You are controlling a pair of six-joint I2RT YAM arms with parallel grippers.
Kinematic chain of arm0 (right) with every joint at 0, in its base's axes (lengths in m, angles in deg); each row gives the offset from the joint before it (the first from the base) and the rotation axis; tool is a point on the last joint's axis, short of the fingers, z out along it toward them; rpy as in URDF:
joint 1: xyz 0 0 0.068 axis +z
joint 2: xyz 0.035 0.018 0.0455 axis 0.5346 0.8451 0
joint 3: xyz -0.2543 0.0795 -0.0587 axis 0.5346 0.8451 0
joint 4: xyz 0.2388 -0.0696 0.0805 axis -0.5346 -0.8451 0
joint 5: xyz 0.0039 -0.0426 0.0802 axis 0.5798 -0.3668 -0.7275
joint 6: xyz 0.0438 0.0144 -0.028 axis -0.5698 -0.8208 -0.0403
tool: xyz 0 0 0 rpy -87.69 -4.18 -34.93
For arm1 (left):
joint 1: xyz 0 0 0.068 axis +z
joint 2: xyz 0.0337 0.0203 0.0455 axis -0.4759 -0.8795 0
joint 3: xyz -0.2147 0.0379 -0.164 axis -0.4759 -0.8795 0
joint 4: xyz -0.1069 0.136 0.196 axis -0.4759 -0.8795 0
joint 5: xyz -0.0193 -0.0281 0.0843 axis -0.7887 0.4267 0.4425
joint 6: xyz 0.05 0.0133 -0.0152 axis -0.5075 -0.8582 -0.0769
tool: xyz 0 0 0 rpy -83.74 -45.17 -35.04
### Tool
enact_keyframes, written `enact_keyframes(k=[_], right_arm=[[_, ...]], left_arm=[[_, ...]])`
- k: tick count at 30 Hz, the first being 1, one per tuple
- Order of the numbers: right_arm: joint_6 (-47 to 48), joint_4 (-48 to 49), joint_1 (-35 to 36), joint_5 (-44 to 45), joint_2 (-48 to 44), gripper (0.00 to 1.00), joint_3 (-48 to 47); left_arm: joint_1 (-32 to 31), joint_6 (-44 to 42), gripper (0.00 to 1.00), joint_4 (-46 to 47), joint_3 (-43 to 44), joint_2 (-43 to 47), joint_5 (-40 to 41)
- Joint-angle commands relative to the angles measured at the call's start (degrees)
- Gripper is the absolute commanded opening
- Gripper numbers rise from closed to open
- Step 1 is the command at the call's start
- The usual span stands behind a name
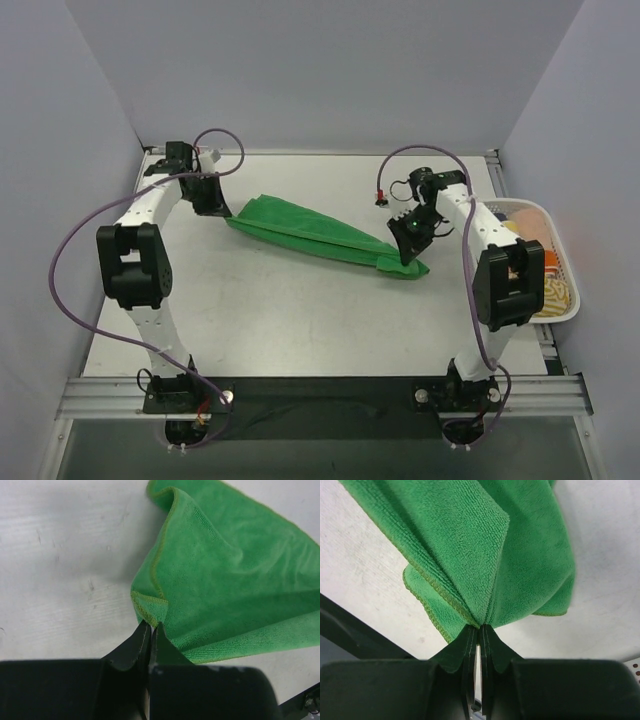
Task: Roll the towels
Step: Flatten the towel
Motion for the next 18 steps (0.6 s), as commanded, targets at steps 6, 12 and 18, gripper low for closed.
enact_keyframes(k=[6,12,18], right_arm=[[0.40,-7.69,4.60,-0.63,6.30,0.17,-0.27],[-2.32,-7.34,4.60,-1.95,6.93,0.27,2.62],[-7.33,-5.85,4.60,-7.31,3.94,0.38,6.74]], left_arm=[[1.77,-1.74,0.00,3.85,-15.04,8.68,1.18],[3.27,-1.12,0.00,4.03,-17.33,7.80,1.01],[3.71,-0.68,0.00,4.20,-17.95,7.19,0.66]])
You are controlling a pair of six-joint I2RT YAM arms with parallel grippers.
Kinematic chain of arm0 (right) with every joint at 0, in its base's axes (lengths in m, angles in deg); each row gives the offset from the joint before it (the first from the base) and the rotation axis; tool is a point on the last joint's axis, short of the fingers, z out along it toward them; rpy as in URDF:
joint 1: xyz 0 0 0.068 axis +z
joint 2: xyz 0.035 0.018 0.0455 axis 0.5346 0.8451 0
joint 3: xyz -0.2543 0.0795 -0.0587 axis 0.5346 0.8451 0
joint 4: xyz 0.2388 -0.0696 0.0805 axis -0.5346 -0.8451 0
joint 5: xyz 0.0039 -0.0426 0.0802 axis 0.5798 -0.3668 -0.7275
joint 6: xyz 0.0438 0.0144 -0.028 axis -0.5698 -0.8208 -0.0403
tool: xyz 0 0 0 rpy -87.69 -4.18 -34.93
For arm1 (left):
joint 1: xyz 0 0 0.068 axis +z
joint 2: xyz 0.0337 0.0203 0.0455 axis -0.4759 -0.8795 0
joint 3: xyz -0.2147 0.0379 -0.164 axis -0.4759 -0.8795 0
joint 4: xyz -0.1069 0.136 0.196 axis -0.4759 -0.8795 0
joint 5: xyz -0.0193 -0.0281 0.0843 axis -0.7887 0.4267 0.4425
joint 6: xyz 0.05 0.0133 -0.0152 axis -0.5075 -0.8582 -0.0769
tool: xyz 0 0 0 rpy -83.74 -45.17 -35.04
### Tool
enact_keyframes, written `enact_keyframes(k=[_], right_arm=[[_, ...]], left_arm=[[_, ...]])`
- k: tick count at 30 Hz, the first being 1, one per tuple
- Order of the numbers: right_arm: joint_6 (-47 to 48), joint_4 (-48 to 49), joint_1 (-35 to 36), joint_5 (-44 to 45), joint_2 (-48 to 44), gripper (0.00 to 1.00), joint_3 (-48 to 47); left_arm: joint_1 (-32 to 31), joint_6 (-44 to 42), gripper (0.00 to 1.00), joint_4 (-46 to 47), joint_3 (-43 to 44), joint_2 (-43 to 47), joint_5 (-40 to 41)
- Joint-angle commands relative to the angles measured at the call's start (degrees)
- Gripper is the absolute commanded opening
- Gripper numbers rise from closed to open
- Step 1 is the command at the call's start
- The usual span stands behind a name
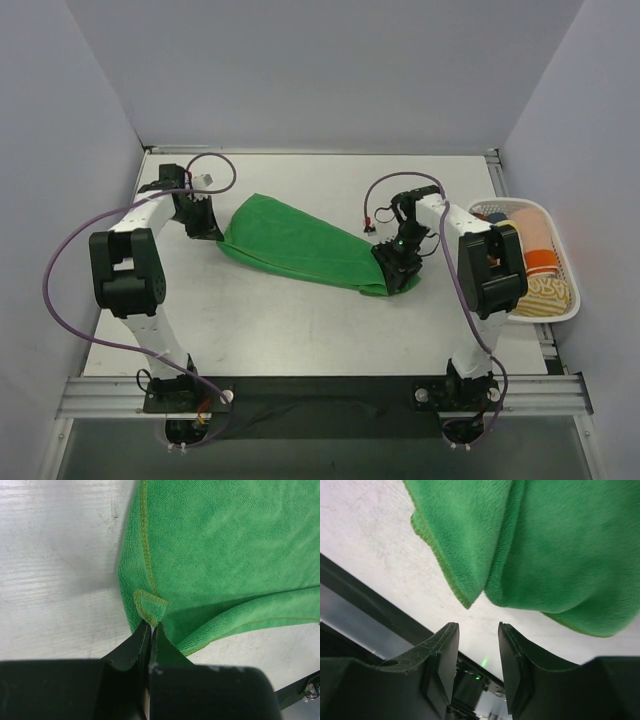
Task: Roll the towels
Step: Flatten the towel
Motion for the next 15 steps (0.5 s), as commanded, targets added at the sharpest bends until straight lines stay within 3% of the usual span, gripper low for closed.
enact_keyframes(k=[1,8,15], right_arm=[[-5.39,-2.07,-0.21,-5.84,-3.89,0.38,2.73],[-10.93,5.04,0.67,-8.41,-5.38,0.36,9.41],[-14.19,11.03,1.55,-4.72,-4.77,0.34,10.92]], left_arm=[[0.34,0.26,0.00,2.37,-0.07,1.61,-0.09],[0.25,0.43,0.00,2.37,-0.25,1.87,-0.18],[0.34,0.52,0.00,2.72,-1.04,2.49,0.00]])
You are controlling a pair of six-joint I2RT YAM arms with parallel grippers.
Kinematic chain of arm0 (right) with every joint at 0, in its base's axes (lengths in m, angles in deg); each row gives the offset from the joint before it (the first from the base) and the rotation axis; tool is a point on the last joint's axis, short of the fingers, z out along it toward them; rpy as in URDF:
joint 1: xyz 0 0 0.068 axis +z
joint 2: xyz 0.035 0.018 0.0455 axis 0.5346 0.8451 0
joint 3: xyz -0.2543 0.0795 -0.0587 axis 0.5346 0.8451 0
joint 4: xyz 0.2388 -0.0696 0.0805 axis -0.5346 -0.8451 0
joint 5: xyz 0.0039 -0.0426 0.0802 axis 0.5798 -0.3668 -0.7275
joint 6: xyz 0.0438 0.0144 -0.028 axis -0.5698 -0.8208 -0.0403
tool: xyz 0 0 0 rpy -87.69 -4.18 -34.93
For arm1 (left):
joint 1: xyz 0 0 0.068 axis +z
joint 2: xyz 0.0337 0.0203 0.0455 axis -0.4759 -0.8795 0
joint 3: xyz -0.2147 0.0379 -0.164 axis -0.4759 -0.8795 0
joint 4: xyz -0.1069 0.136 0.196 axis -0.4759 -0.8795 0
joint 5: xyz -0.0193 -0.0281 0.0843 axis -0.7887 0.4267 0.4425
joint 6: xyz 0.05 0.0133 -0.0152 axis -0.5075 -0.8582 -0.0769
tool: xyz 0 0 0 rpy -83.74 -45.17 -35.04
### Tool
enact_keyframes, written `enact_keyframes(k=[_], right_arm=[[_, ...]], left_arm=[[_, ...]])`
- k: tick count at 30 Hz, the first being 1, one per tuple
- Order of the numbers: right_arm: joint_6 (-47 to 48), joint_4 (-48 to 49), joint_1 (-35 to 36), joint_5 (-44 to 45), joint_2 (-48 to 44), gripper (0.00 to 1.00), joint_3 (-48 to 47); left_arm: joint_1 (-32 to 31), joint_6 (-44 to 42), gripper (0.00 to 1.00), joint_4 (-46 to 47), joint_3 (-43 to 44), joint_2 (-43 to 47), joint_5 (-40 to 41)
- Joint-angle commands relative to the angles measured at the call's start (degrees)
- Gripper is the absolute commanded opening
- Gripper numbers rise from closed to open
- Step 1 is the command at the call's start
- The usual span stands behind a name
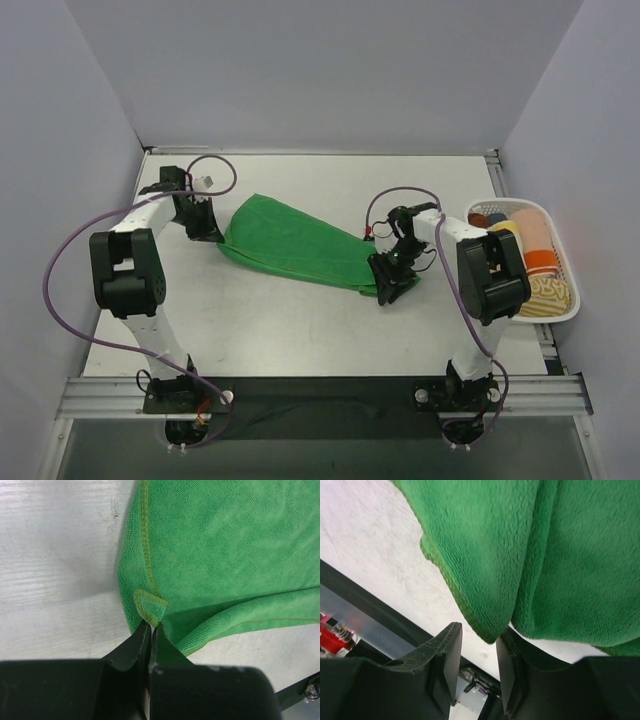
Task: Roll the towels
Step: Flatten the towel
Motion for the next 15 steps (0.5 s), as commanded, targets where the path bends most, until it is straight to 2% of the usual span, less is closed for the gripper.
enact_keyframes(k=[1,7,9,10,15], right_arm=[[-2.54,1.99,0.44,1.14,-1.54,0.33,-0.63],[-3.95,2.95,0.35,2.02,-0.13,0.29,-3.00],[-4.04,2.96,0.17,2.02,-0.48,0.12,-3.26],[-4.21,2.69,-0.09,2.19,-1.00,0.01,-3.35],[-3.16,0.68,-1.67,2.11,-6.62,0.00,-3.61]], left_arm=[[0.19,0.35,0.00,1.80,-0.03,2.49,0.00],[0.45,0.52,0.00,1.80,-0.03,2.93,0.18],[0.71,0.52,0.00,1.80,-0.29,3.28,0.09],[0.89,0.44,0.00,1.80,-0.30,3.46,0.00],[2.73,0.00,0.00,1.45,-0.12,5.38,-1.23]])
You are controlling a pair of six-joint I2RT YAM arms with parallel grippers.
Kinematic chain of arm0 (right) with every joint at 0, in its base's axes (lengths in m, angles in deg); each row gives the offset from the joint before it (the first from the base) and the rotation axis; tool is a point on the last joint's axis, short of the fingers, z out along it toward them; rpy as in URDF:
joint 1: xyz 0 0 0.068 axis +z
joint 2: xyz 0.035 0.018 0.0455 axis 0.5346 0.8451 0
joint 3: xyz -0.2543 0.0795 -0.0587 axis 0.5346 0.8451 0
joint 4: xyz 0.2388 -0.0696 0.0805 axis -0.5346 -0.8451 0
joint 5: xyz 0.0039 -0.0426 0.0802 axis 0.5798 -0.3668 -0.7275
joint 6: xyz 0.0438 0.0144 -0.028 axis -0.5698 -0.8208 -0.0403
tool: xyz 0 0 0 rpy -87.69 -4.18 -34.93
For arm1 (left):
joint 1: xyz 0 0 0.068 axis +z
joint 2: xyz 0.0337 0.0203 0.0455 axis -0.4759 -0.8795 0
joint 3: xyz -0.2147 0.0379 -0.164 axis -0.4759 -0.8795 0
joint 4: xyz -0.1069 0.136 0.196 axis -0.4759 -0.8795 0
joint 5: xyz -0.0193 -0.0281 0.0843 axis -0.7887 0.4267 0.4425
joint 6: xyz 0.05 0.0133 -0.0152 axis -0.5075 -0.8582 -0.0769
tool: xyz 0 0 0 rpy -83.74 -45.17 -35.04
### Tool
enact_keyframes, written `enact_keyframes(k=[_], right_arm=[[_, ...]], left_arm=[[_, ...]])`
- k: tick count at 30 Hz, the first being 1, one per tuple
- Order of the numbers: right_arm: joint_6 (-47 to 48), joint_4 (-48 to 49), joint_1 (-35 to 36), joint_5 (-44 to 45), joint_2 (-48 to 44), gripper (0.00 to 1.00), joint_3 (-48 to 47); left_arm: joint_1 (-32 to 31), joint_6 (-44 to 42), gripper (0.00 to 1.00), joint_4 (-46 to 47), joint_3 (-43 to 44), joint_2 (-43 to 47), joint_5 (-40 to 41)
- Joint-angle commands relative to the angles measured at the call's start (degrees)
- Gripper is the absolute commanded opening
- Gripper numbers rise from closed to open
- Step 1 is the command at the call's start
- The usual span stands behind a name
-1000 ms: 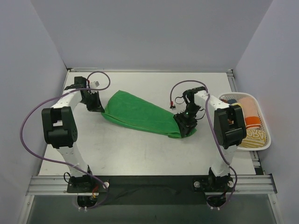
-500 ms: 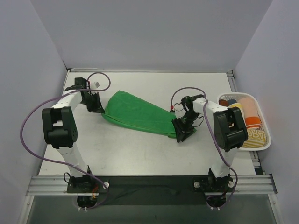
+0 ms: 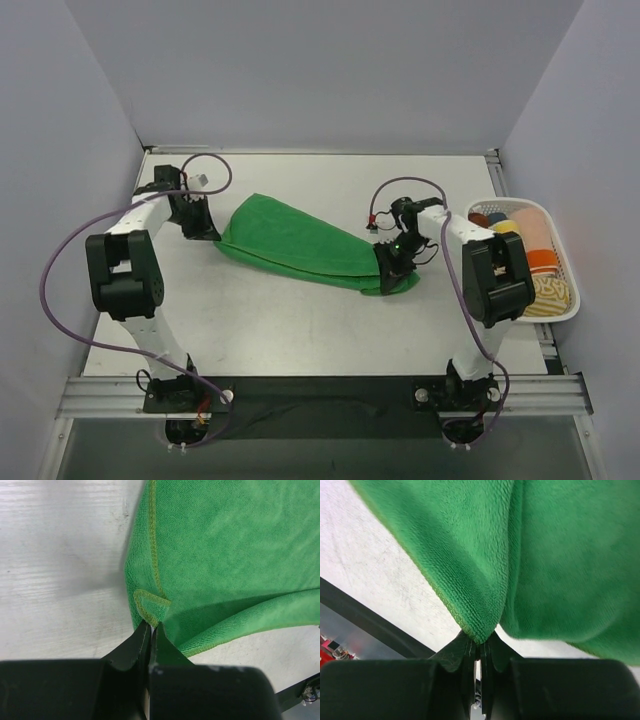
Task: Roll the towels
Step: Flatten the towel
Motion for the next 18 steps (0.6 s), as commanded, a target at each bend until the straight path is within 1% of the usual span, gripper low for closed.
enact_keyframes(k=[1,2,5,8,11,13,14,15,17,18], right_arm=[[1.32,-5.16,-1.43,1.04,-6.87,0.00,-2.15],[2.89,-5.96,-1.70,1.65,-8.97,0.00,-2.42],[6.41,-7.98,-2.66,3.93,-13.62,0.00,-3.73],[9.83,-9.39,-3.54,8.15,-16.80,0.00,-6.44],[13.09,-10.62,-4.33,11.58,-16.90,0.00,-9.96],[17.40,-10.45,-4.86,14.64,-15.85,0.00,-12.77],[18.45,-10.53,-5.47,15.62,-13.32,0.00,-14.79],[19.42,-10.62,-6.00,16.50,-11.82,0.00,-20.38],[20.31,-10.62,-7.75,18.61,-6.82,0.00,-26.82],[20.48,-10.54,-8.20,19.31,-4.96,0.00,-34.33]], left_arm=[[2.65,0.32,0.00,1.47,0.25,5.19,-1.69],[4.04,0.94,0.00,1.47,0.43,5.89,-3.69],[5.81,2.52,0.00,1.38,2.26,8.18,-5.99],[6.87,6.99,0.00,0.51,4.81,10.46,-5.03],[6.87,10.68,0.00,0.68,6.22,11.00,-3.89],[6.96,11.92,0.00,1.03,9.12,9.60,-3.54],[6.96,12.71,0.00,1.20,10.61,8.72,-3.45],[6.87,12.98,0.00,1.55,14.28,6.80,-3.88],[7.05,13.59,0.00,4.53,17.64,4.07,-5.46],[6.96,14.21,0.00,6.81,18.96,3.36,-5.99]])
